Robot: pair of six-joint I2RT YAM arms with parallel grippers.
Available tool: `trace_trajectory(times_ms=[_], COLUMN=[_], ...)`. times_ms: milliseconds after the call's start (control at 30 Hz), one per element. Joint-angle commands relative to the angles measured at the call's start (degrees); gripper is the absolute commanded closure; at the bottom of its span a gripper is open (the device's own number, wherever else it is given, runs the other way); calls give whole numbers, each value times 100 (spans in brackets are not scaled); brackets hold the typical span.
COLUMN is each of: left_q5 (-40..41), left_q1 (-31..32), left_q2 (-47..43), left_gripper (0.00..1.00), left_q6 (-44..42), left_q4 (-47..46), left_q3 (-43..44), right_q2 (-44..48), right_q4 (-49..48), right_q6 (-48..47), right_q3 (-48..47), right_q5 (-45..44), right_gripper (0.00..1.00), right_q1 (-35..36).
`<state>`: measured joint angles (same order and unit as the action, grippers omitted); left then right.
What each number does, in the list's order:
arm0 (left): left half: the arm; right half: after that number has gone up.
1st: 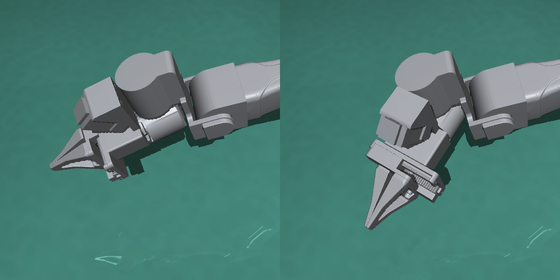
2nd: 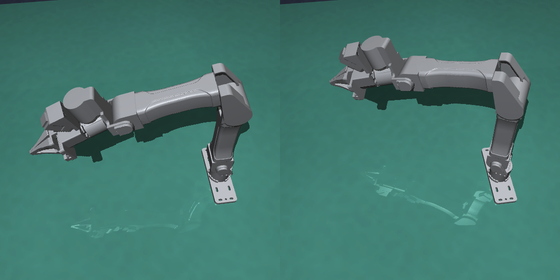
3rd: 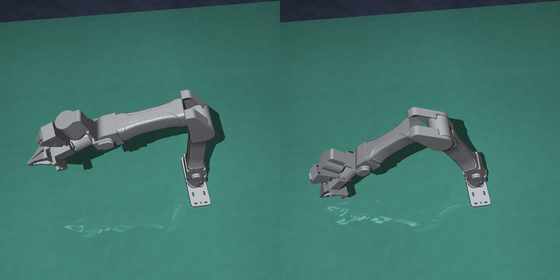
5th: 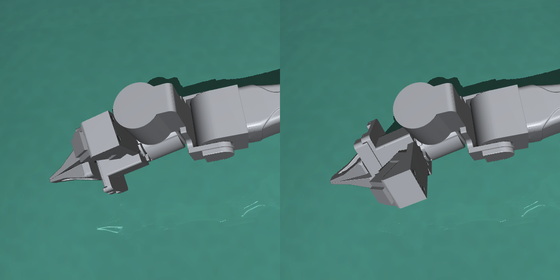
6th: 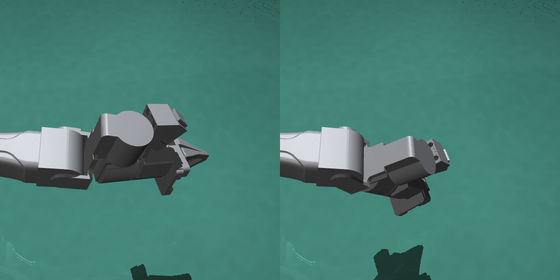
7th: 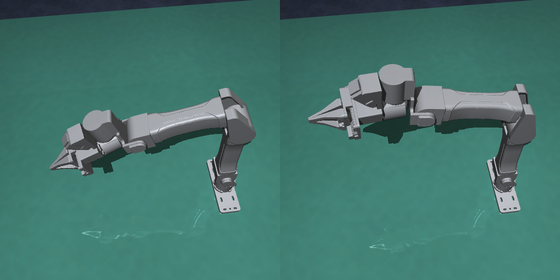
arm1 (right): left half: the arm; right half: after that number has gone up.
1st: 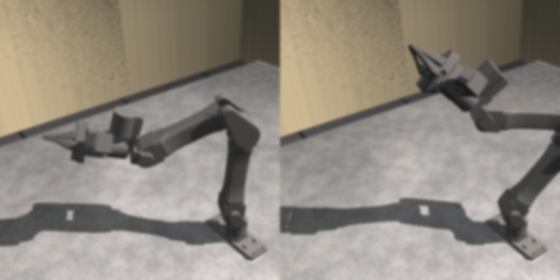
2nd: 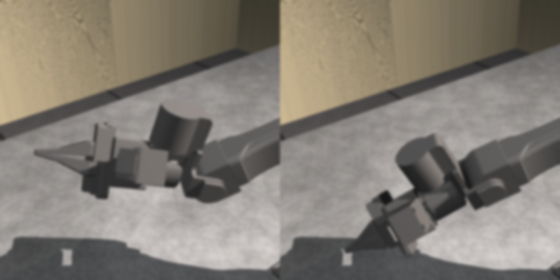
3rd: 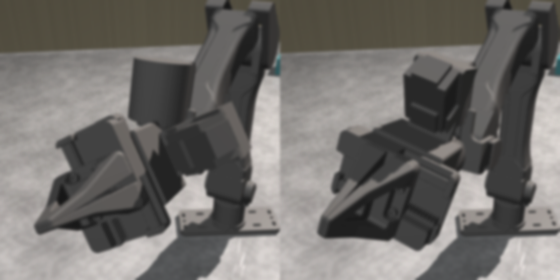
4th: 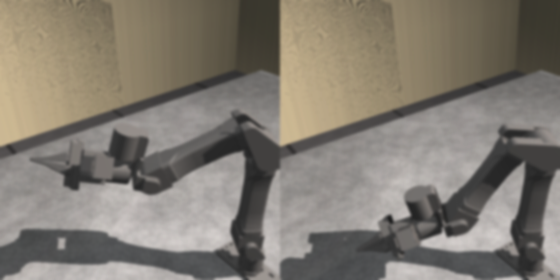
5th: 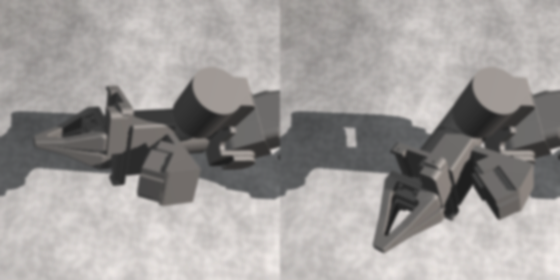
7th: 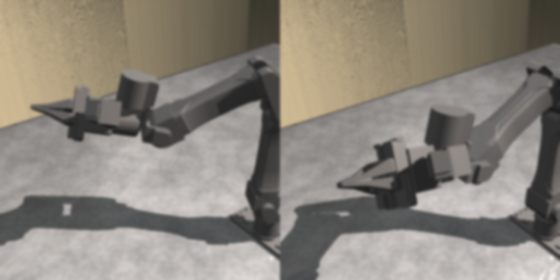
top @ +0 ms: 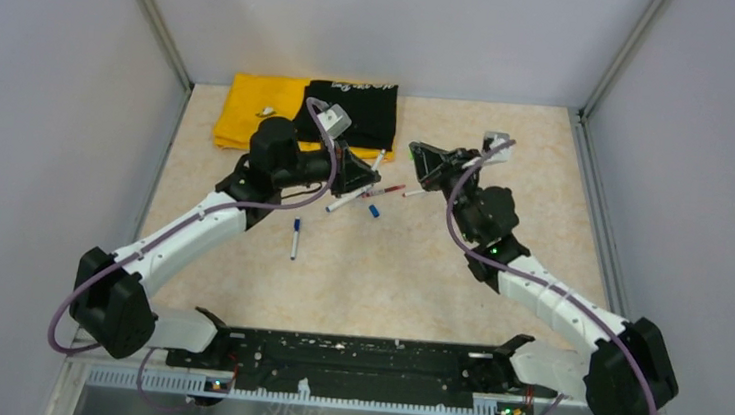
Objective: Insert the pens into the pen caps
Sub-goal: Insert the pen cap onto the pen.
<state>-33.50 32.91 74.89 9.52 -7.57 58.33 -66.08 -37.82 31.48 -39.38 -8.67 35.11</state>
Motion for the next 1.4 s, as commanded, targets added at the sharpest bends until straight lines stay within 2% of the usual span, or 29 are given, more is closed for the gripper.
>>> trace_trajectory(times_ms=[0, 267, 467, 700, 933, 1367], left_q5=[-654, -1050, -1106, -992, -1051, -1027], left_q1=[114, 280, 297, 469, 497, 515], left_q2=[298, 897, 663, 471, 386, 343], left_gripper=[100, 100, 100, 100, 100, 100], left_q6=[453, 651, 834, 404, 449, 366], left_q4=[-996, -1539, -1772, -1301, -1409, -1361], left_q3=[546, 1301, 927, 834, 720, 676], right_q2=[658, 908, 780, 315, -1, -225], right_q4=[-1174, -2397, -3019, -4357, -4752, -4774], right_q6=[-13, 201, 194, 254, 259, 311], right_q3=[88, 159, 224, 476, 449, 422], right_q5=[-61, -263, -108, 625, 1058, 1297], right_gripper=[100, 100, 100, 100, 100, 100], right_q1=[-14, -13, -18, -13, -13, -14])
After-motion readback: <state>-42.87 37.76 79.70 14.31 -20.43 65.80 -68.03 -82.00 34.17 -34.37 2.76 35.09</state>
